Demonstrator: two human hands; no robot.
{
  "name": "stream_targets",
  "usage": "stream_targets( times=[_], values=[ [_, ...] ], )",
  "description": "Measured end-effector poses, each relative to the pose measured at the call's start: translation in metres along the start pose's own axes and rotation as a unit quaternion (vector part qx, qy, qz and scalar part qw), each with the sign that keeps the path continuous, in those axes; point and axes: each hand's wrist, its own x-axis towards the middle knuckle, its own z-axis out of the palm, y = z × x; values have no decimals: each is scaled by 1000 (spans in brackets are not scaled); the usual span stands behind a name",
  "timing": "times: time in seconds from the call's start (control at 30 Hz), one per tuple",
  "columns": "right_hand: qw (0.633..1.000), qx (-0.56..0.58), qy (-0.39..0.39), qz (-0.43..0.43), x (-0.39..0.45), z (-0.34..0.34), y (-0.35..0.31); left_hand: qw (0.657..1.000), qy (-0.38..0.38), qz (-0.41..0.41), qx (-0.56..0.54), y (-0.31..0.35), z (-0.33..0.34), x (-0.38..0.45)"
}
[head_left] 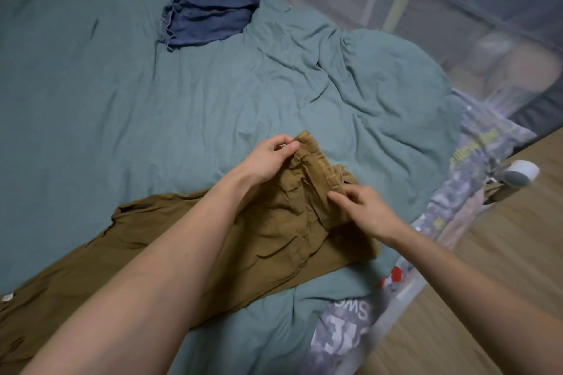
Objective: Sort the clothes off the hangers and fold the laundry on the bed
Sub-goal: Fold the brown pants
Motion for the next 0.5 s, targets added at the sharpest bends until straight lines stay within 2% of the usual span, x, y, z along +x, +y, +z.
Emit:
stream_targets(
  times=[0.07,0.17,0.2,0.3,0.37,0.43,0.5],
  values=[
    [998,-36,42,7,-13,4,27,996,-7,2,84,-4,2,8],
    [997,-1,80,21,-24,7,46,979,-59,-34,192,-6,5,12],
    [996,14,77,32,-27,8,48,977,-78,-47,192,-5,6,13],
    [994,54,54,75,-31,6,55,986,-130,-65,80,0,14,18],
    [993,41,50,104,-30,4,61,987,-134,-57,68,2,17,29],
    [991,29,31,128,-30,5,65,975,-148,-44,161,0,23,40],
    [987,25,-3,156,-29,5,66,916,-209,-26,342,-9,28,50]
  ],
)
